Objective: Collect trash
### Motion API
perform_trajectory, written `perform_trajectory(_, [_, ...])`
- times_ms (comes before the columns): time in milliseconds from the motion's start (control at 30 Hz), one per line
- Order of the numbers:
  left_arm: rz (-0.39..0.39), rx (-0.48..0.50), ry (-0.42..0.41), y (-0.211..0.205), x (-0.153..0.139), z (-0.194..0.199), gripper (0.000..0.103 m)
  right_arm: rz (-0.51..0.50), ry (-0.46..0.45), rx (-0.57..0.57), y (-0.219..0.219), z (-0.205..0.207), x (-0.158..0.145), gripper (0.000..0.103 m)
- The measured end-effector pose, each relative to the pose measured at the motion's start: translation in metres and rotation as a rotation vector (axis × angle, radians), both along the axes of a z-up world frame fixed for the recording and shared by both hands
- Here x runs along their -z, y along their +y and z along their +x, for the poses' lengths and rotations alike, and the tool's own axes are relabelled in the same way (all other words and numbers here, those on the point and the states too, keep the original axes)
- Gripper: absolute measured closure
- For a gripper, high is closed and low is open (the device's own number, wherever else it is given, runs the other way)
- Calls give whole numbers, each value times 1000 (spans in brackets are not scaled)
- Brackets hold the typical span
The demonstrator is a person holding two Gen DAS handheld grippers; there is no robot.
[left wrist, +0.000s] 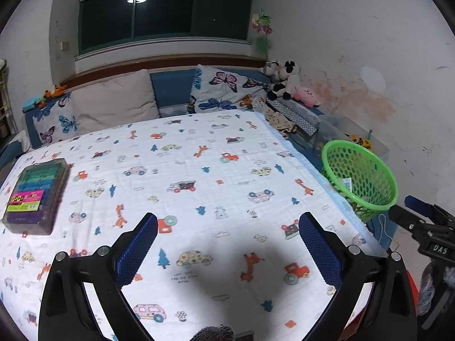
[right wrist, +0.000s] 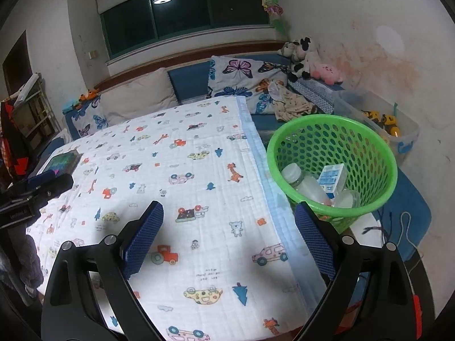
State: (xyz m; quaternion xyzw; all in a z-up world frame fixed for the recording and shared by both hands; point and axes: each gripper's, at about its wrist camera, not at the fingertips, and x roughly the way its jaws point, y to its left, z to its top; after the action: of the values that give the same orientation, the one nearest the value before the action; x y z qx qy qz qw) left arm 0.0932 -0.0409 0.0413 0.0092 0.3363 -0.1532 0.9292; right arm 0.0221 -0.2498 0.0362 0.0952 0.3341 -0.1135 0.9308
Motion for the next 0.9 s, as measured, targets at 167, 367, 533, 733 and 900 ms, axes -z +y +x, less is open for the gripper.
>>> perform_trajectory(167, [27, -35, -12, 2, 3, -4, 7, 10, -2, 9, 1, -2, 2, 9])
perform_trajectory(367, [40, -72, -34, 4, 3, -10, 7, 9, -12, 5, 5, -1, 2, 9])
perform_trajectory(533, [40, -100, -62, 7, 0, -19, 7, -5, -32, -10, 12, -2, 0, 6])
perform_trajectory(733, [47, -120, -83, 6, -2, -28, 7, -19, -45, -30, 20, -4, 0, 6])
perform_trajectory(900, [44, -131, -88, 8, -4, -34, 7, -39, -50, -37, 25, -6, -2, 4])
